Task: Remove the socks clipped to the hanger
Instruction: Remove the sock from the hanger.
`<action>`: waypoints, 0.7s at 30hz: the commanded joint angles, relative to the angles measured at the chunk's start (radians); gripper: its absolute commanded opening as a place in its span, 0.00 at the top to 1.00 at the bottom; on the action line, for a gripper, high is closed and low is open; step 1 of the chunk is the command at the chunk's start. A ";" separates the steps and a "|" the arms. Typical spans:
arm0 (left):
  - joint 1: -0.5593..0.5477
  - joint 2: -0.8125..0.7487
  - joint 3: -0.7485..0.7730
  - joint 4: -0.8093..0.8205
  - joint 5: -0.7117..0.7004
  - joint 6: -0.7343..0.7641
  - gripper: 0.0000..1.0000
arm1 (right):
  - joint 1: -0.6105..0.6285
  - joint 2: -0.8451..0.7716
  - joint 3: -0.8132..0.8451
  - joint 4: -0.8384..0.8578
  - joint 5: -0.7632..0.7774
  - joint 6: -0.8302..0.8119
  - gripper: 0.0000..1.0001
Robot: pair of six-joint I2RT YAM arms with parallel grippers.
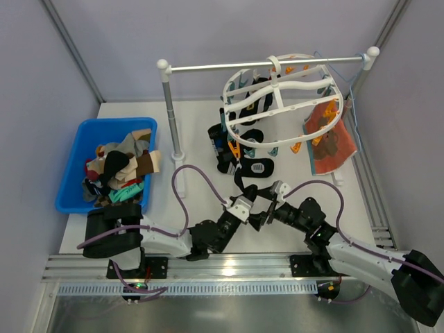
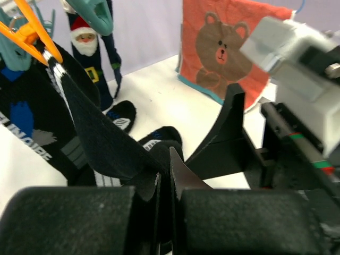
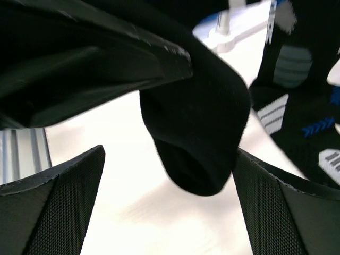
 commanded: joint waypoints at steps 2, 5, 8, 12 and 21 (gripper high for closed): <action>-0.009 -0.019 -0.022 0.255 0.069 -0.107 1.00 | 0.008 0.044 0.007 0.104 0.043 -0.041 0.00; -0.015 -0.021 -0.026 0.241 0.108 -0.180 1.00 | 0.010 0.038 -0.010 0.140 0.051 -0.041 0.00; -0.015 -0.019 -0.009 0.177 0.137 -0.249 1.00 | 0.011 -0.002 -0.046 0.200 0.074 -0.041 0.00; -0.022 -0.018 -0.009 0.164 0.148 -0.266 1.00 | 0.010 -0.091 -0.076 0.149 0.139 -0.070 0.12; -0.022 -0.078 -0.029 0.135 0.093 -0.245 0.82 | 0.010 -0.033 -0.059 0.112 0.173 -0.063 0.96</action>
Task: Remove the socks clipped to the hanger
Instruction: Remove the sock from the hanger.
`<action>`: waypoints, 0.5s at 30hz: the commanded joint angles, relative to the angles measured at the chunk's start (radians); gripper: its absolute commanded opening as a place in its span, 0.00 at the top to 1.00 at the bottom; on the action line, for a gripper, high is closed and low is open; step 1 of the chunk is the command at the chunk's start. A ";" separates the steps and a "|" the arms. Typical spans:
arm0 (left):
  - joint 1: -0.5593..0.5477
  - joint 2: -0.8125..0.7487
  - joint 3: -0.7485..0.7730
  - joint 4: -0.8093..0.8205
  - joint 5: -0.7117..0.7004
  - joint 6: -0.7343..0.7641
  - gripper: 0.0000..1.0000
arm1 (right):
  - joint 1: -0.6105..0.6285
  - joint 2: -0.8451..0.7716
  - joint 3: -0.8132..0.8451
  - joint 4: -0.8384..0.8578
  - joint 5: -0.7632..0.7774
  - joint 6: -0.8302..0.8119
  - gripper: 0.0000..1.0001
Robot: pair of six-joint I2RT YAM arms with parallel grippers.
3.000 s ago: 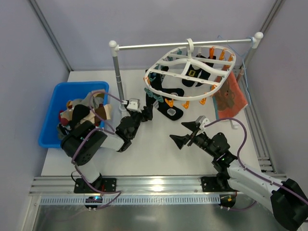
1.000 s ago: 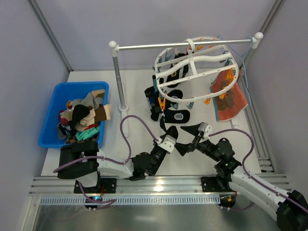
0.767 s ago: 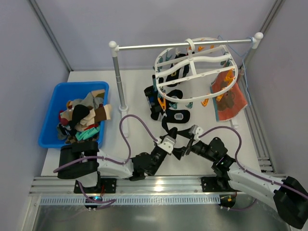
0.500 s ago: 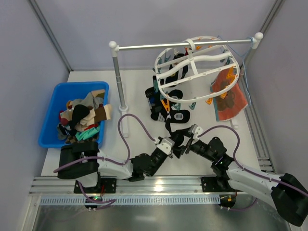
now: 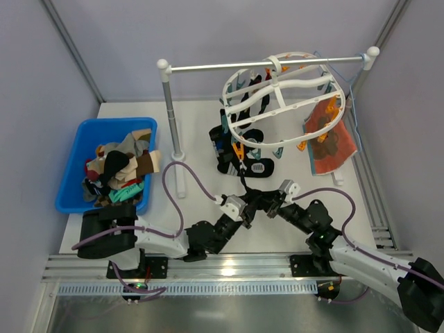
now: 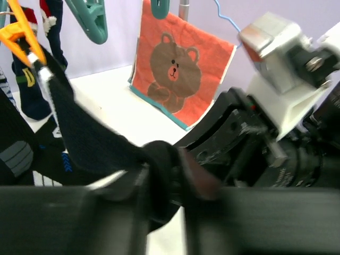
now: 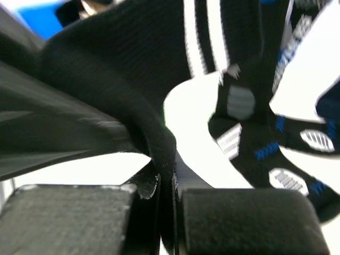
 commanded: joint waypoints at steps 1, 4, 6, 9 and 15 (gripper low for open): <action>-0.011 -0.057 -0.011 0.096 -0.049 0.005 0.71 | 0.000 0.042 -0.019 0.044 0.067 -0.006 0.96; -0.010 -0.124 -0.012 0.036 -0.138 0.037 0.24 | 0.002 0.059 -0.013 0.038 0.070 -0.004 0.96; -0.010 -0.190 -0.018 -0.017 -0.213 0.060 0.16 | 0.002 0.050 -0.011 0.029 0.071 -0.003 0.96; -0.001 -0.288 -0.053 0.003 -0.265 0.121 0.12 | 0.002 0.029 -0.015 0.019 0.064 0.000 0.96; 0.123 -0.467 -0.003 -0.288 -0.155 0.005 0.16 | 0.002 0.004 -0.022 0.009 0.059 0.002 0.96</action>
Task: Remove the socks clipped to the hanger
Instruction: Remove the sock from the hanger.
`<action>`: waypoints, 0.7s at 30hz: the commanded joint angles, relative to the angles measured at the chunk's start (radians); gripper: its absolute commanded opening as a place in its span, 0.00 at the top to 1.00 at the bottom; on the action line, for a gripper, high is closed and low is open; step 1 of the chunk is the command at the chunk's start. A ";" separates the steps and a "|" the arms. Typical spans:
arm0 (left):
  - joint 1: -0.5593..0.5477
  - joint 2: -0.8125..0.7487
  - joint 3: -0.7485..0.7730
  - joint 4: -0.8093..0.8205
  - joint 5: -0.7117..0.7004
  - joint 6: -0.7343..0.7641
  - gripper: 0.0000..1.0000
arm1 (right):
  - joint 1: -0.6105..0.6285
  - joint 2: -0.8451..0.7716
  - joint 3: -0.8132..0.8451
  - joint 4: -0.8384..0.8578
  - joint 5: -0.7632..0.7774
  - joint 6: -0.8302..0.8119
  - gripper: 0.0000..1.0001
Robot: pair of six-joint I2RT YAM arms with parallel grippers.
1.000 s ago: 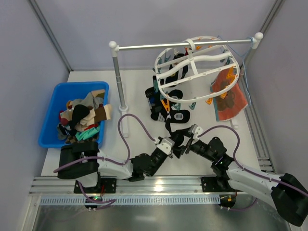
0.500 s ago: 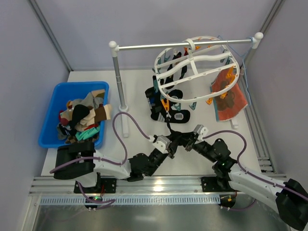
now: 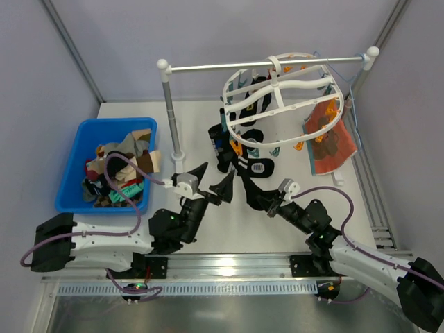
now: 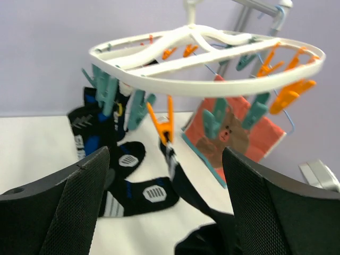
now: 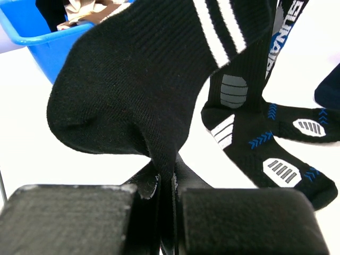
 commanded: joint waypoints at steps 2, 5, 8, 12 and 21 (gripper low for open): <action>0.098 -0.078 0.074 -0.265 0.081 -0.103 0.17 | 0.003 -0.020 -0.024 0.030 0.003 0.005 0.96; 0.133 -0.053 0.136 -0.343 0.085 -0.103 0.17 | 0.003 -0.023 -0.025 0.032 0.003 0.005 0.96; 0.199 -0.024 0.205 -0.481 0.167 -0.201 0.17 | 0.002 -0.021 -0.024 0.032 0.004 0.006 0.96; 0.261 0.010 0.231 -0.501 0.243 -0.253 0.17 | 0.003 -0.020 -0.025 0.032 0.003 0.006 0.96; 0.342 0.079 0.295 -0.573 0.381 -0.342 0.18 | 0.003 -0.012 -0.024 0.032 0.001 0.008 0.96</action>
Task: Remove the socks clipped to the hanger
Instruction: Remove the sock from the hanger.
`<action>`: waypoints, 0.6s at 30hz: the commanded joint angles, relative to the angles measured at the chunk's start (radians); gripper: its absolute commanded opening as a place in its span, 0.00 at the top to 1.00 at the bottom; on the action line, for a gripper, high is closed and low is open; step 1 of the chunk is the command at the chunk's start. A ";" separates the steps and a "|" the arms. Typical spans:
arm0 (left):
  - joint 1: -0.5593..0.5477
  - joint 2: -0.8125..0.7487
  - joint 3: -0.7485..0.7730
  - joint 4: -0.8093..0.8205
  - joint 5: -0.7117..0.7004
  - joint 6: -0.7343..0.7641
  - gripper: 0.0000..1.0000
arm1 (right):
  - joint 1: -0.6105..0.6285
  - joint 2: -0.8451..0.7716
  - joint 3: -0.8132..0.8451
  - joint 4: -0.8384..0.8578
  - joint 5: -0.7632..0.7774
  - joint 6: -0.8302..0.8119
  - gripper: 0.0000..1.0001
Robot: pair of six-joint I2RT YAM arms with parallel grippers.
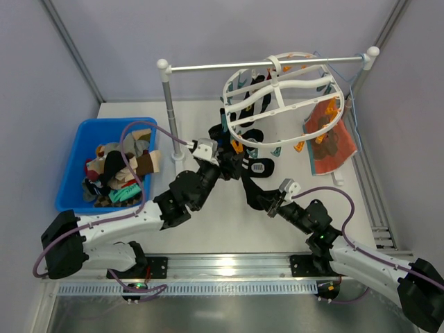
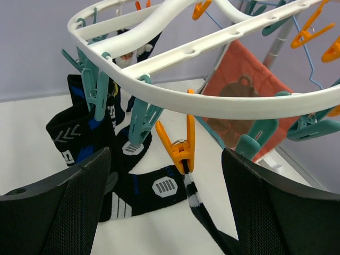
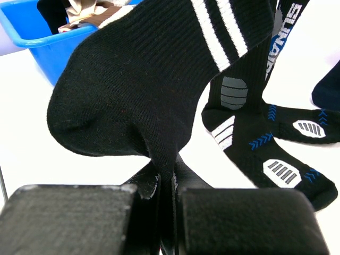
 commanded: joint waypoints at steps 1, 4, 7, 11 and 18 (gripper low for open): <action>0.019 0.018 0.049 -0.016 0.072 -0.043 0.18 | 0.003 0.003 -0.024 0.035 0.002 0.004 0.96; 0.063 0.046 0.084 -0.050 0.123 -0.081 0.18 | 0.003 0.006 -0.022 0.035 -0.001 0.004 0.96; 0.091 0.066 0.107 -0.045 0.147 -0.101 0.20 | 0.003 0.007 -0.022 0.036 -0.003 0.004 0.96; 0.104 0.101 0.138 -0.060 0.170 -0.112 0.22 | 0.002 0.010 -0.024 0.038 -0.004 0.004 0.96; 0.124 0.161 0.181 -0.073 0.209 -0.142 0.34 | 0.003 0.009 -0.024 0.039 -0.007 0.004 0.96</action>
